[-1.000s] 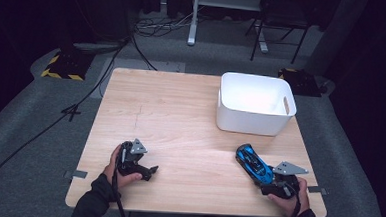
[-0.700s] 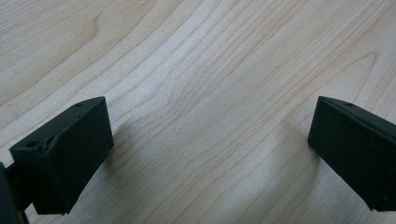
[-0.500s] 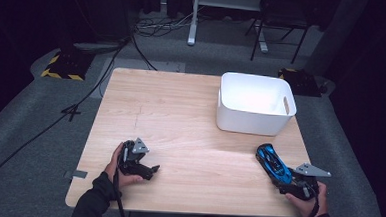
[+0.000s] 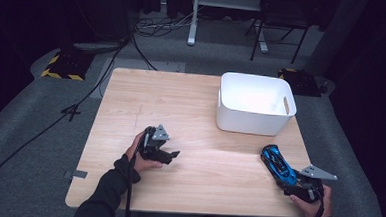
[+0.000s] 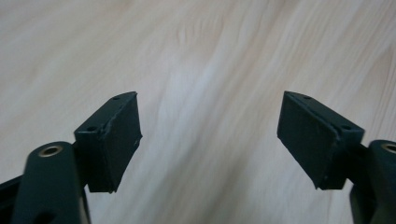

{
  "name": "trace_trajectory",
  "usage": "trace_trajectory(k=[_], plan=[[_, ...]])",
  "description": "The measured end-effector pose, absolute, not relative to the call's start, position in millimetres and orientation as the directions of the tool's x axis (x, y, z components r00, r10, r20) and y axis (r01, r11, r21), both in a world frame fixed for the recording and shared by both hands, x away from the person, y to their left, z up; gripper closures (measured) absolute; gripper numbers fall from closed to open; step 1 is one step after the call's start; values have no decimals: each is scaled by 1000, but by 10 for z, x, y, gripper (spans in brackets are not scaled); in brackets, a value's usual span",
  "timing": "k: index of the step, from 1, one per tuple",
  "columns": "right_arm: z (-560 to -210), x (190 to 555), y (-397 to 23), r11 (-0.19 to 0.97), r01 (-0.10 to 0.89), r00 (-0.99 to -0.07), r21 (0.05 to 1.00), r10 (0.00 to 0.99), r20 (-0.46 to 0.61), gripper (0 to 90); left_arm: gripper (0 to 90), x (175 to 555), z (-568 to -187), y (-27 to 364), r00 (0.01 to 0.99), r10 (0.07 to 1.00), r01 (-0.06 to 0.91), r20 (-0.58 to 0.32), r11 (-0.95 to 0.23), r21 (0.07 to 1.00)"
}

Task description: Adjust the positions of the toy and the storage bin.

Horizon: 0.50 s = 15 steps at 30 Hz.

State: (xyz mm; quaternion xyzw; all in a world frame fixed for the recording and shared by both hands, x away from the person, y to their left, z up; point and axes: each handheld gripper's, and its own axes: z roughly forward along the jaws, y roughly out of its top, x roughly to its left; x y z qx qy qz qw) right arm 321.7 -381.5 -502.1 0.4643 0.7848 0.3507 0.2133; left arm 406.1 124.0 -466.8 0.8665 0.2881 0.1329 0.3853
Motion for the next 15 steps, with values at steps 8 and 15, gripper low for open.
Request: trace_trajectory(k=[8,15], plan=[[-5026,3216,-3816,322,576,-478,751,878,-10,262,246,4384,-4256,810,834,551,322,5,-494,808],[-5026,3218,-3817,324,575,-480,751,877,-11,262,275,4529,-4009,458,856,515,248,44,-483,840]])
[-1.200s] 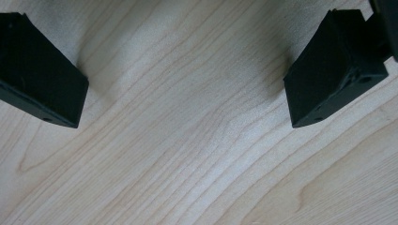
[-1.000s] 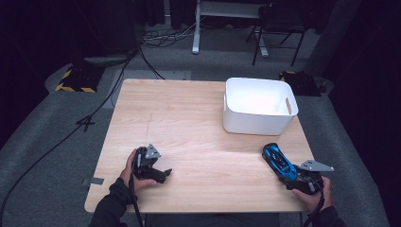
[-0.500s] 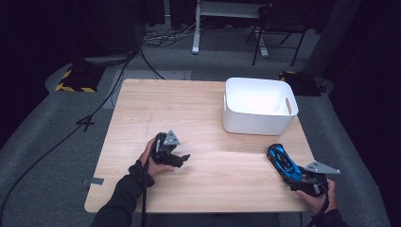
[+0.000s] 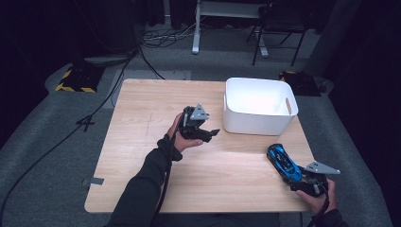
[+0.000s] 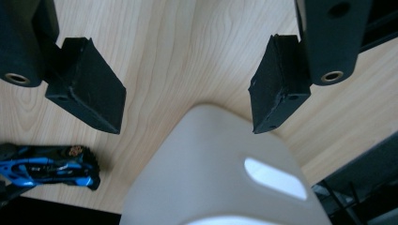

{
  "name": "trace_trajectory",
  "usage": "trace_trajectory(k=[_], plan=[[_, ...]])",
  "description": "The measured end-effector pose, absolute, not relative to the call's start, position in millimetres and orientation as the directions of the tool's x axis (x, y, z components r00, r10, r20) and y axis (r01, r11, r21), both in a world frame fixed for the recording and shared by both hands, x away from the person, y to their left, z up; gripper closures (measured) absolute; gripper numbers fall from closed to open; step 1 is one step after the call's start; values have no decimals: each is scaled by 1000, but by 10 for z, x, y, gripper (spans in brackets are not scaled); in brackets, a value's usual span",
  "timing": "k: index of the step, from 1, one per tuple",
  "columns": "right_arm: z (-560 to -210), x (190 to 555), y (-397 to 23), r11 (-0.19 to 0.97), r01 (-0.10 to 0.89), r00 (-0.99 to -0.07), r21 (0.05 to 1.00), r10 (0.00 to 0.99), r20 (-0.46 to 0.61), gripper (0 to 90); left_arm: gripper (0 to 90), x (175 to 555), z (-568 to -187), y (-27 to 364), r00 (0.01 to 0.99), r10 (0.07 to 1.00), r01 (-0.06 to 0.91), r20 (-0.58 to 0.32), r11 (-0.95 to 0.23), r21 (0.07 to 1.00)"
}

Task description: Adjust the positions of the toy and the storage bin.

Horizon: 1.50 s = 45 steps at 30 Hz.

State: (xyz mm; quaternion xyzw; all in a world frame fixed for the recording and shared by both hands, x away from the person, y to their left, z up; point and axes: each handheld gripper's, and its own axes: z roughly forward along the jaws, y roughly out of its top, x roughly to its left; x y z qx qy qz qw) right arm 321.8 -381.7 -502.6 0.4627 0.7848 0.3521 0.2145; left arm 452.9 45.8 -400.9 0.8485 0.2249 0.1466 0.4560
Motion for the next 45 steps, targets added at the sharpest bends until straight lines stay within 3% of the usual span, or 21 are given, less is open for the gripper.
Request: trace_trajectory(k=[16,24,33,45], plan=[[-5027,3221,-3816,325,575,-481,751,877,-11,261,301,4736,-3744,-146,868,479,147,135,-506,850],[-5027,3221,-3816,325,574,-481,751,877,-11,261,314,4936,-3774,-349,870,479,188,117,-542,819],[-5027,3222,-3817,325,574,-482,751,876,-11,261,498,5033,-3849,-456,867,485,210,118,-570,794],[-5030,3224,-3816,322,573,-483,754,876,-8,261,733,4940,-3754,-474,914,374,149,156,-667,730]])
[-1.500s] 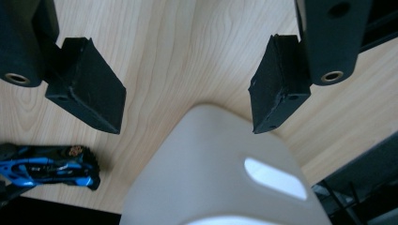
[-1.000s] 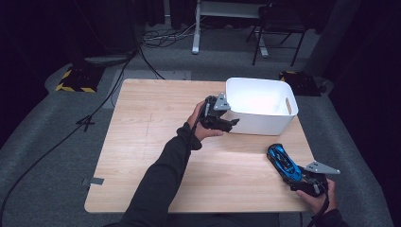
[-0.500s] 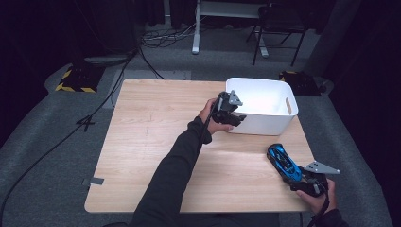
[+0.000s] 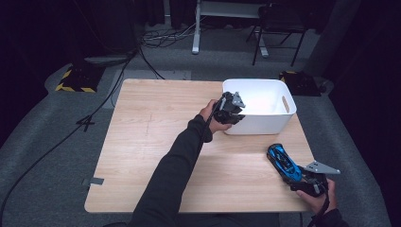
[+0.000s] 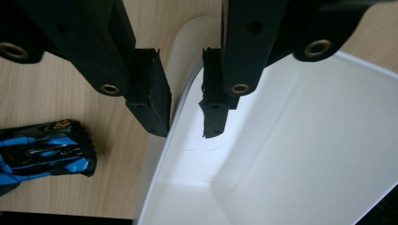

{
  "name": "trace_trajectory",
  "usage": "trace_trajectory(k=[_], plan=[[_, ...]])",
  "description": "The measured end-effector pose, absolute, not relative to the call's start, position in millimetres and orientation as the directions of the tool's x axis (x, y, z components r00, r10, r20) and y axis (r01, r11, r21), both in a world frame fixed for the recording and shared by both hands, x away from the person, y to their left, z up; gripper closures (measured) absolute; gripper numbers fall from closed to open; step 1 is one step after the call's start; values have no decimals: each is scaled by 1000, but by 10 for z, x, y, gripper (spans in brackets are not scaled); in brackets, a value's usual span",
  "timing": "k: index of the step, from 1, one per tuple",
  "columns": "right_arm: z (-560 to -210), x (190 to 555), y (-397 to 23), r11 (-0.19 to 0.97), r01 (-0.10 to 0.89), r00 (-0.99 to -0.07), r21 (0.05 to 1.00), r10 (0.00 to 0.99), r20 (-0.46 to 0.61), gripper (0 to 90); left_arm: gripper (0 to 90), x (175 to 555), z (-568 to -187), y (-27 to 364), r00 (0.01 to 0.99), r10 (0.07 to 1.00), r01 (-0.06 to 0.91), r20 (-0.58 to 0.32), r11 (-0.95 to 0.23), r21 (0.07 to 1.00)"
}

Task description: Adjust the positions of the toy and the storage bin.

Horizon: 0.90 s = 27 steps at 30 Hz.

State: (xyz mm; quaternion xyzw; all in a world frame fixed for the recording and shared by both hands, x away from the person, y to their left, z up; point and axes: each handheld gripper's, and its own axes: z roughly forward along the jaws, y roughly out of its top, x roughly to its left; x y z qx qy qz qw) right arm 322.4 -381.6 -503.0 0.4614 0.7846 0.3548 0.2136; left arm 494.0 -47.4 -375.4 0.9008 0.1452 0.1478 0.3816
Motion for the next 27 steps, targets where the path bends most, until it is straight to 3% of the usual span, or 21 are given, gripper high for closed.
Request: trace_trajectory(k=[8,13,27], plan=[[-5027,3223,-3818,325,574,-483,752,875,-9,261,788,4705,-3732,-353,905,393,169,160,-680,714],[-5027,3223,-3819,326,574,-484,751,875,-10,260,816,4566,-3754,-193,908,403,185,111,-625,758],[-5027,3224,-3819,326,574,-483,751,875,-10,260,870,4209,-3760,1,930,359,169,78,-608,776]])
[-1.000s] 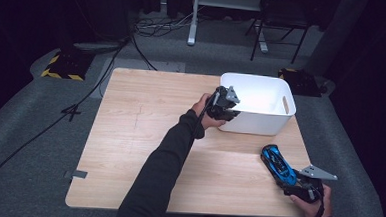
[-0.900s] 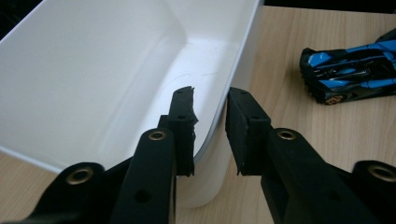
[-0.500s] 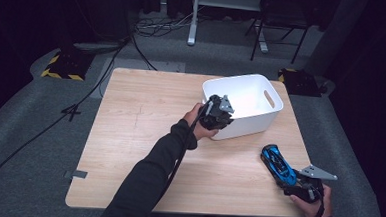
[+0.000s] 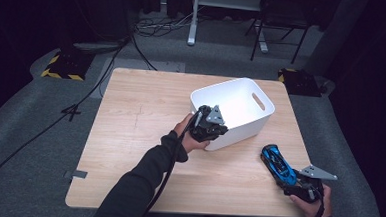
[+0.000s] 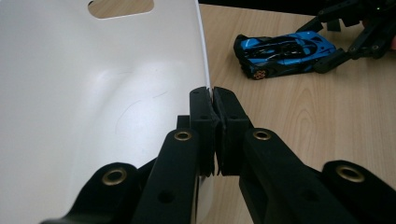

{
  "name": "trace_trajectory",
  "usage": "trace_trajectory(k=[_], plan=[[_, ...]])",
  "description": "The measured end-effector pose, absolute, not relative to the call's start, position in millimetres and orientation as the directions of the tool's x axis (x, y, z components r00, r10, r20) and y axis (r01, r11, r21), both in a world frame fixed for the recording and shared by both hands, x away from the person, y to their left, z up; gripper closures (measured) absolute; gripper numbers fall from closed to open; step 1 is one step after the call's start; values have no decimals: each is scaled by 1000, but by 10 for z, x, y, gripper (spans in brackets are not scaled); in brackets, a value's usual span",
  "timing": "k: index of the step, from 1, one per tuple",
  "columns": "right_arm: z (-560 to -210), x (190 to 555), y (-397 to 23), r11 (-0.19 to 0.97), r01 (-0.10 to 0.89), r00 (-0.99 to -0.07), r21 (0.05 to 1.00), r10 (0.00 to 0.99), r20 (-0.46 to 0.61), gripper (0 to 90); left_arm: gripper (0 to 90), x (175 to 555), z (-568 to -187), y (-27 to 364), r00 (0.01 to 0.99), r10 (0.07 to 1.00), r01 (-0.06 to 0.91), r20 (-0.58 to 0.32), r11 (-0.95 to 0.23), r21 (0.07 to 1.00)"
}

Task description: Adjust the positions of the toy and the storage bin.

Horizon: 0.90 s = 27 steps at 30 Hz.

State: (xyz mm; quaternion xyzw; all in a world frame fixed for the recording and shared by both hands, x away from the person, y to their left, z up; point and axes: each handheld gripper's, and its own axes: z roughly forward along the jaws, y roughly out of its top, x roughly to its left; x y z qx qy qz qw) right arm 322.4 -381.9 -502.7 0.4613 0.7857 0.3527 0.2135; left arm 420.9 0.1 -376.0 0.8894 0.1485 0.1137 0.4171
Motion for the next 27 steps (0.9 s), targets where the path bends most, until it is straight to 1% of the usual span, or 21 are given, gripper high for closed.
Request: trace_trajectory(k=[4,7,10,11,13,14,15,18,20,21,22,25,26,27], plan=[[-5027,3224,-3819,325,574,-483,751,876,-10,260,865,4140,-3768,12,932,352,162,82,-609,776],[-5026,3224,-3820,326,575,-484,751,875,-10,260,814,4109,-3768,28,931,357,170,79,-614,771],[-5027,3224,-3819,326,574,-483,751,875,-10,260,724,4085,-3775,86,923,377,175,75,-586,791],[-5026,3224,-3819,326,575,-483,751,875,-10,260,675,4085,-3775,86,923,377,175,75,-586,791],[-5026,3224,-3819,326,575,-483,751,875,-10,260,649,4057,-3760,180,911,406,189,69,-559,807],[-5026,3225,-3820,326,574,-484,751,875,-10,260,622,4041,-3753,220,908,412,186,71,-550,814],[-5026,3224,-3819,325,576,-484,750,875,-8,260,590,4024,-3748,247,903,423,184,77,-543,819],[-5025,3224,-3819,325,576,-484,750,875,-7,261,535,3948,-3731,393,892,441,170,102,-535,828],[-5024,3225,-3820,326,576,-485,750,874,-7,261,462,3881,-3739,477,876,469,178,107,-523,834],[-5025,3227,-3819,327,574,-486,751,874,-8,261,420,3851,-3742,528,870,478,173,125,-531,830],[-5023,3229,-3819,330,575,-488,749,873,-10,261,367,3818,-3751,563,862,491,180,121,-522,834],[-5023,3228,-3820,327,573,-496,751,868,0,263,333,3683,-3807,755,849,513,184,124,-509,841],[-5023,3227,-3815,338,567,-508,751,861,-4,263,311,3646,-3825,820,848,511,175,140,-520,836],[-5021,3223,-3806,340,567,-515,751,857,1,263,303,3609,-3850,854,845,520,189,126,-511,838]])
